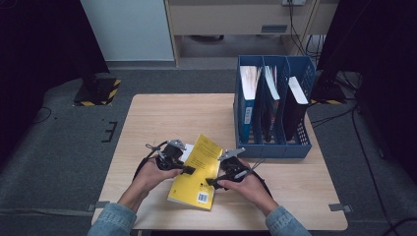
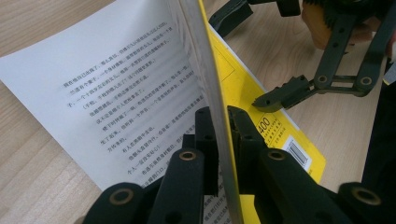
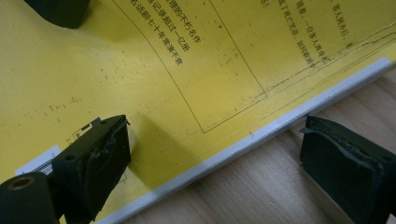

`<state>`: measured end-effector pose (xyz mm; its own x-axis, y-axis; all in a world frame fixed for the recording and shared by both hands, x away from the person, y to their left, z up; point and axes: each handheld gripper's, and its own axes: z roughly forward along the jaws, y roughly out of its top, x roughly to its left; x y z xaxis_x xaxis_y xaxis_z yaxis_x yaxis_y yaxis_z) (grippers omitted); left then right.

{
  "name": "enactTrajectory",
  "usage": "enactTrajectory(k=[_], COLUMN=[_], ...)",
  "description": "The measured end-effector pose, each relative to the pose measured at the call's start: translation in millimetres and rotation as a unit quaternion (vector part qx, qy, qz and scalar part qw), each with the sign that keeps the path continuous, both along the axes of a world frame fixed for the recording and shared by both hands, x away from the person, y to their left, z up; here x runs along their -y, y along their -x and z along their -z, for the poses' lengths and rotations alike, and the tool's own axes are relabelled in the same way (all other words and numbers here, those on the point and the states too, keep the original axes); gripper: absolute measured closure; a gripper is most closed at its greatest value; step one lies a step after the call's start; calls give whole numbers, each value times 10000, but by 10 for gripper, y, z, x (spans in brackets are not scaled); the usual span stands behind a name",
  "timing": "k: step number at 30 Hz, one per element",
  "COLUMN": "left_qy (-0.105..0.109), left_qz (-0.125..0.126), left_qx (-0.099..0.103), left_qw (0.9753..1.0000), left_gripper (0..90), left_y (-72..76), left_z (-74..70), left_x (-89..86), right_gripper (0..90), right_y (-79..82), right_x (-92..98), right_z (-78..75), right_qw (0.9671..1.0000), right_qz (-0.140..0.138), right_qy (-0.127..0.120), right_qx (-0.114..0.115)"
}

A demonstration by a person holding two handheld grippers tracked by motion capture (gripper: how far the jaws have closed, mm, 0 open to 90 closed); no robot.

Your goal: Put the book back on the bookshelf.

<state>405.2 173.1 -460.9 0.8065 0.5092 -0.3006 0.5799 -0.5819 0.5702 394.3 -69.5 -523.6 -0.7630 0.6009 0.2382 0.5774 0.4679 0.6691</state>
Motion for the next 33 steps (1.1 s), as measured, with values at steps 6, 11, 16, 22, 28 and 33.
enactTrajectory(k=[6,11,16,22,28,33], left_qy=[160,207,234,172,161,258], left_qz=[43,115,79,49,-3,-37], left_qx=[-4,48,129,208,236,252], left_qw=[9999,9997,9996,9996,9996,9993], left_gripper=[850,854,857,860,863,863], left_y=[13,35,60,68,59,51], left_z=[-58,-124,-193,-219,-220,-221], left_x=[-53,-108,-179,-231,-285,-353], right_gripper=[73,114,205,273,326,363], right_y=[-65,-89,-102,-118,-112,-99], right_x=[15,-3,15,-4,-10,-16], right_z=[39,-11,-105,-218,-307,-391], right_qw=[9990,9982,9981,9985,9987,9985], right_qz=[-118,-255,-219,-204,-260,-262], right_qy=[-295,-335,-478,-417,-343,-422], right_qx=[-320,-433,-336,-279,-266,-221])
